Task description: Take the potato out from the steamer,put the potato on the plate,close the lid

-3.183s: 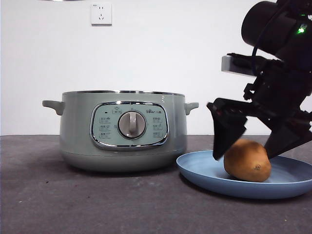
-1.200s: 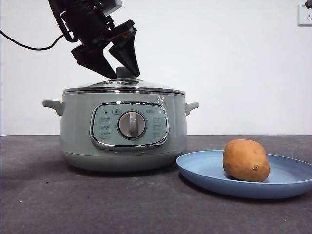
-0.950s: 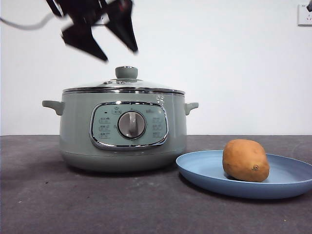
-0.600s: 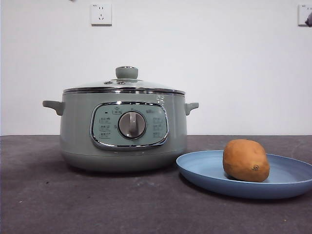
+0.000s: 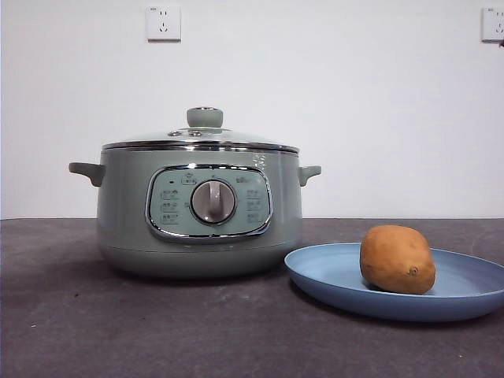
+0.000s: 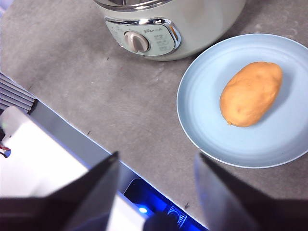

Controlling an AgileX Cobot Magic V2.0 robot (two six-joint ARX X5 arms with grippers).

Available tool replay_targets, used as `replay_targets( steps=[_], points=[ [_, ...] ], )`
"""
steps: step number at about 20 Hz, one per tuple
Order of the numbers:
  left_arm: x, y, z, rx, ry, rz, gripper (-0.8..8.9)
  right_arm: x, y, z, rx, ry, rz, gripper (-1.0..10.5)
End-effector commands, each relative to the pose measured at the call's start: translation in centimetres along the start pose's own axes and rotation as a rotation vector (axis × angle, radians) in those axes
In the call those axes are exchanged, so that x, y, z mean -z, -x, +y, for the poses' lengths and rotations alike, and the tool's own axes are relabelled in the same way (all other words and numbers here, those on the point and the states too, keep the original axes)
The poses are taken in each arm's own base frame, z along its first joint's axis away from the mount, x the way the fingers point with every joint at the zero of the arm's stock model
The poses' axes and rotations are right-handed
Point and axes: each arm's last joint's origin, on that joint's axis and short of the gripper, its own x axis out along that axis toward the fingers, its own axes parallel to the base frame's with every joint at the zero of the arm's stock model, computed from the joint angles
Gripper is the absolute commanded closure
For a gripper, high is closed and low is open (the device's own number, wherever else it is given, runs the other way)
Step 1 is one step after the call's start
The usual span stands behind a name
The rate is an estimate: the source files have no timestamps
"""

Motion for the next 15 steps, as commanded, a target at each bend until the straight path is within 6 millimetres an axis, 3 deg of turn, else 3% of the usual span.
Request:
replay_targets(
  steps=[1, 15],
  points=[
    [-0.1, -0.02, -0.02, 0.0, 0.007, -0.008, 8.22, 0.0, 0.02, 0.03, 0.003, -0.003, -0.003, 9.5],
    [-0.54, 0.0, 0.21, -0.064, -0.021, -0.047, 8.17, 0.0, 0.02, 0.02, 0.003, -0.003, -0.003, 9.5]
  ],
)
